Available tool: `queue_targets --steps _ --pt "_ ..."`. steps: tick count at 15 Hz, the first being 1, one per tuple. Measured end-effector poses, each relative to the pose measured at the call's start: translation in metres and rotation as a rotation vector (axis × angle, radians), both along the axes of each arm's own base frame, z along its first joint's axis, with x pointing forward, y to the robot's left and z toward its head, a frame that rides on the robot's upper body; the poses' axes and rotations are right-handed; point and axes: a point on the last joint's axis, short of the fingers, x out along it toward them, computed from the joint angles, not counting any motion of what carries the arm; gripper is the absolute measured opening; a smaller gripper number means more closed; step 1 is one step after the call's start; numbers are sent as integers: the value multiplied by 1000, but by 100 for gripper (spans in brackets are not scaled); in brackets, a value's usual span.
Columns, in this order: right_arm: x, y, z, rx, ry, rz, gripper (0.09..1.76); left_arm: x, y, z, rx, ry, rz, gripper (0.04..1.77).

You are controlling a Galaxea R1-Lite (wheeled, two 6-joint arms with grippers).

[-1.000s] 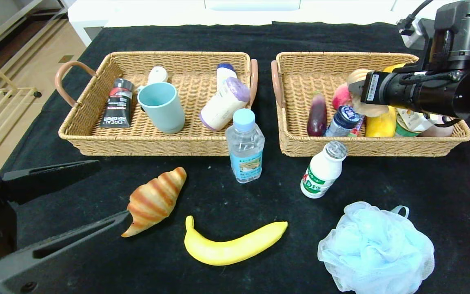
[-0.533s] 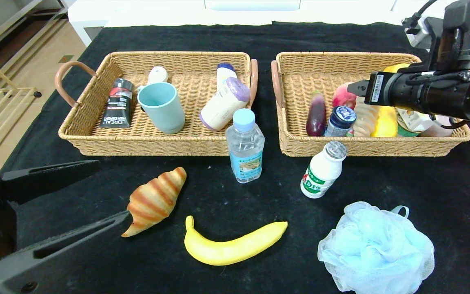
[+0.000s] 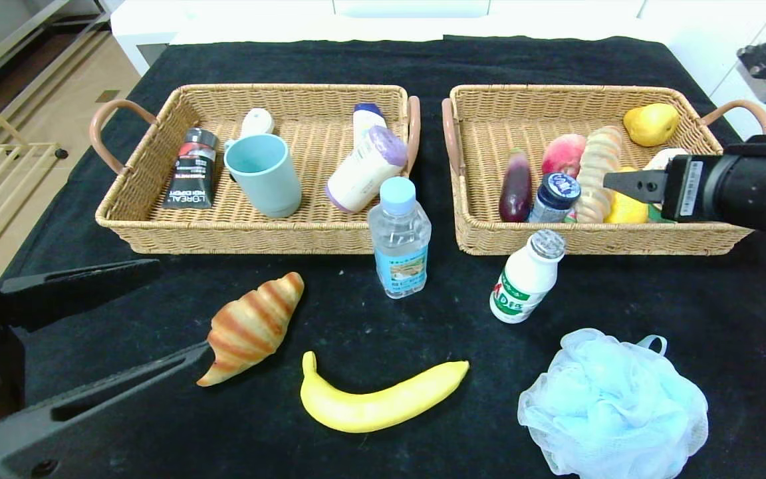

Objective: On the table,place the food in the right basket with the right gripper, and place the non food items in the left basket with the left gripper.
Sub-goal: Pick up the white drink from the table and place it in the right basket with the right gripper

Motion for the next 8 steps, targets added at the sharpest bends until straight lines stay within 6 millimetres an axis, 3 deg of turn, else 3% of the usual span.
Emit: queue_targets --steps 8 --pt "-92 -11 -29 -68 22 276 168 0 0 0 0 0 0 172"
